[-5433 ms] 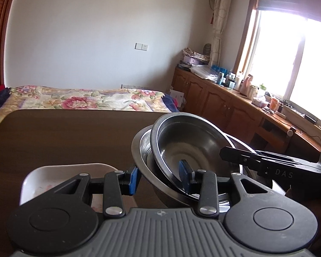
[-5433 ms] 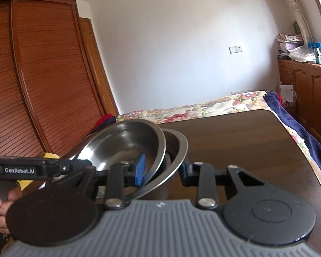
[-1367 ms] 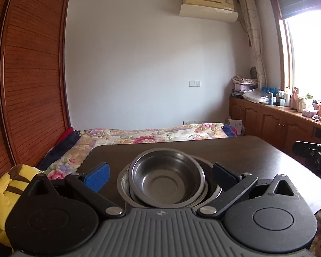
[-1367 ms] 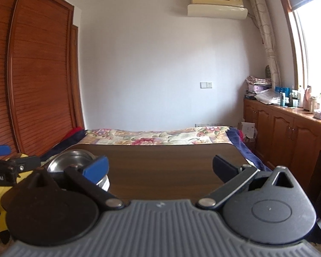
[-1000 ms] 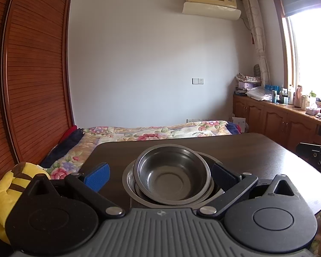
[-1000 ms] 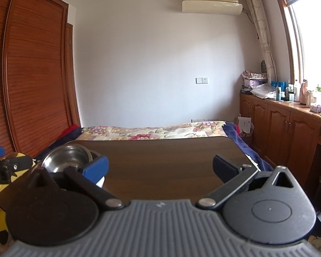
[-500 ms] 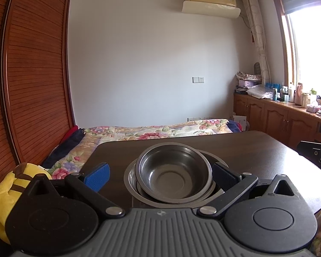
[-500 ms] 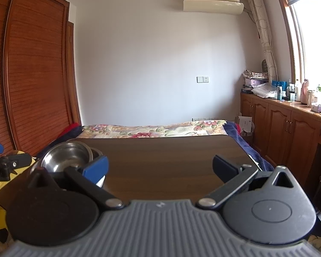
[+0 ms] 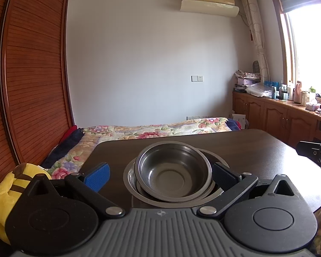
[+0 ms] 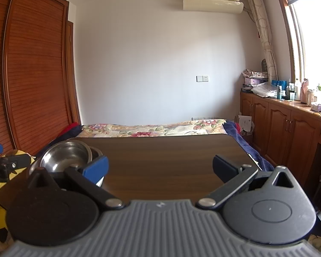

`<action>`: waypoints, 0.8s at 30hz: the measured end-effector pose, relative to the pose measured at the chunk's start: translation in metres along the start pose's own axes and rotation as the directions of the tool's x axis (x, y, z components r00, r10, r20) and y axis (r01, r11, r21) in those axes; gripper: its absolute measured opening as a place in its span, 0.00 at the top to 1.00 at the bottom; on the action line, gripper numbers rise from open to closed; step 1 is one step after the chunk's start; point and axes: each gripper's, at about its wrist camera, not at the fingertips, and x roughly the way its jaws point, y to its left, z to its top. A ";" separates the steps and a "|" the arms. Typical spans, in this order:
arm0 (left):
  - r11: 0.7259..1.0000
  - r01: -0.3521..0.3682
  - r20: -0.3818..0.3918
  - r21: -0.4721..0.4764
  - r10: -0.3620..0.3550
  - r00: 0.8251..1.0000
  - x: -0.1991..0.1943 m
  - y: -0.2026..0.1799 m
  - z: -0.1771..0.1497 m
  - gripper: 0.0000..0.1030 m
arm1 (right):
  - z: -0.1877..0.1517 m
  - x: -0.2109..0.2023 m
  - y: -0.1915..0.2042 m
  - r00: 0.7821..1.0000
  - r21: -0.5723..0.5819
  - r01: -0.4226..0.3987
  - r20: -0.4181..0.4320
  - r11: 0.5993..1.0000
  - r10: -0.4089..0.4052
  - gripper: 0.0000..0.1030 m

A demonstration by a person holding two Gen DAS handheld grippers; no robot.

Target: Organize plates and bowls

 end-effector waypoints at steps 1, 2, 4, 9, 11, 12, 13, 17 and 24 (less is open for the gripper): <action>1.000 -0.002 -0.001 0.001 0.002 1.000 0.000 0.000 0.000 0.00 | -0.001 0.000 0.000 1.000 0.000 -0.001 -0.001 1.000 0.001 0.00; 1.000 -0.003 -0.001 0.002 0.003 1.000 0.000 0.000 0.000 0.00 | -0.001 0.000 -0.001 1.000 0.000 -0.001 -0.002 1.000 0.001 0.00; 1.000 -0.003 -0.001 0.002 0.003 1.000 0.000 0.001 0.000 0.00 | 0.000 0.000 -0.001 1.000 -0.001 -0.001 -0.004 1.000 0.001 0.00; 1.000 -0.004 -0.001 0.002 0.004 1.000 0.001 0.001 0.000 0.00 | 0.000 0.000 -0.002 1.000 0.001 -0.002 -0.006 1.000 0.002 0.00; 1.000 -0.004 -0.001 0.001 0.004 1.000 0.000 0.001 0.000 0.00 | 0.000 0.000 -0.001 1.000 0.000 -0.001 -0.007 1.000 0.001 0.00; 1.000 -0.004 -0.002 0.001 0.004 1.000 0.001 0.001 0.000 0.00 | 0.000 0.000 -0.001 1.000 -0.001 -0.001 -0.008 1.000 0.001 0.00; 1.000 -0.004 -0.001 0.002 0.004 1.000 0.000 0.001 0.000 0.00 | 0.000 0.000 -0.001 1.000 -0.001 -0.001 -0.008 1.000 0.001 0.00; 1.000 -0.004 -0.001 0.001 0.004 1.000 0.000 0.001 0.000 0.00 | 0.000 0.001 -0.001 1.000 0.000 -0.001 -0.007 1.000 0.001 0.00; 1.000 -0.006 0.001 0.006 0.006 1.000 0.001 0.002 0.000 0.00 | 0.000 0.001 -0.001 1.000 -0.001 0.001 -0.007 1.000 -0.001 0.00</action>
